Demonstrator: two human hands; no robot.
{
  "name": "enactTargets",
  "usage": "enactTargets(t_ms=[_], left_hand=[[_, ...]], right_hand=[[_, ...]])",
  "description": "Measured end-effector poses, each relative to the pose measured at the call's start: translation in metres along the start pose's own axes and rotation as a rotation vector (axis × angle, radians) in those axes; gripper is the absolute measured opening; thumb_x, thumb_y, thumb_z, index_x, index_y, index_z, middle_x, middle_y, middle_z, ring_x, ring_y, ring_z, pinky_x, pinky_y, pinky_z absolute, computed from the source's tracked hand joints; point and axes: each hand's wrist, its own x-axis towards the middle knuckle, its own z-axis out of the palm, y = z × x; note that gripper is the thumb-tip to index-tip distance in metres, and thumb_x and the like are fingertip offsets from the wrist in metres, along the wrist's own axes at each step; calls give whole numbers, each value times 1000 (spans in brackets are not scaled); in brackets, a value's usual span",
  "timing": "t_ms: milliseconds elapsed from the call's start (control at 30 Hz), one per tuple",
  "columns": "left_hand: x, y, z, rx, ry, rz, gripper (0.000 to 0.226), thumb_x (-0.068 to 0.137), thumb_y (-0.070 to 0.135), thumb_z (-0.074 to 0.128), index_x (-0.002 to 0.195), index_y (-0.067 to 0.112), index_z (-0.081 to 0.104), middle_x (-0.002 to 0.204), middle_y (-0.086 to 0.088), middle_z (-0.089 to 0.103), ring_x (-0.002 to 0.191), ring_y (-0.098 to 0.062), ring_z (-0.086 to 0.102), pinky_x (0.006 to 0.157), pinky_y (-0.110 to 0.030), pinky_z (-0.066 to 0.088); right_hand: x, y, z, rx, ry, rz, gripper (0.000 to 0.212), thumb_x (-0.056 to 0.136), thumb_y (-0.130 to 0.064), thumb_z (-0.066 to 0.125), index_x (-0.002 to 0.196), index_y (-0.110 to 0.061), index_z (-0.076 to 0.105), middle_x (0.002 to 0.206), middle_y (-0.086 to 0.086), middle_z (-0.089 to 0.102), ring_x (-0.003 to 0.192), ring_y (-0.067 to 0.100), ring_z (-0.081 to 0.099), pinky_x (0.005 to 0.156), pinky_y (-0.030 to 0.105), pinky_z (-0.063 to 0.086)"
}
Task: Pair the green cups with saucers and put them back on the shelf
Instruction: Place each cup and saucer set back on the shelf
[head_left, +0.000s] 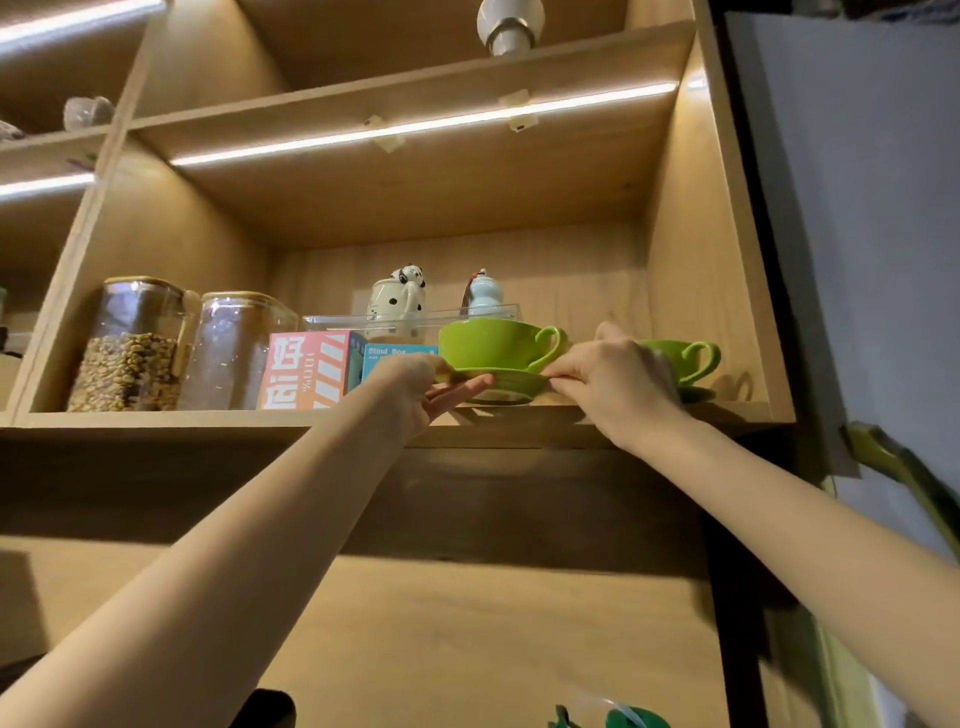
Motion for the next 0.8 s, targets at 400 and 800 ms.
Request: enactTargets(t_ms=[400,800], left_hand=[[21,-14,-2,57,4,26,29,87,1,52,114,-5,44,80,-25,62,43,-25,67,32,-23,48],[21,-22,1,43,-12,-17,27,86,3,55,108,3,40,90,-23,62,39,-22,65,36,-28,54]], right_hand=[[1,8,8,-117,-62,-40,22,85,-28,58,104,-24,68,83,4,46,74,17,42,68,30,42],[-5,12,17,-169,-102,-84,28,91,-22,43,101,-16,68,96,11,58,89,23,52,65,31,36]])
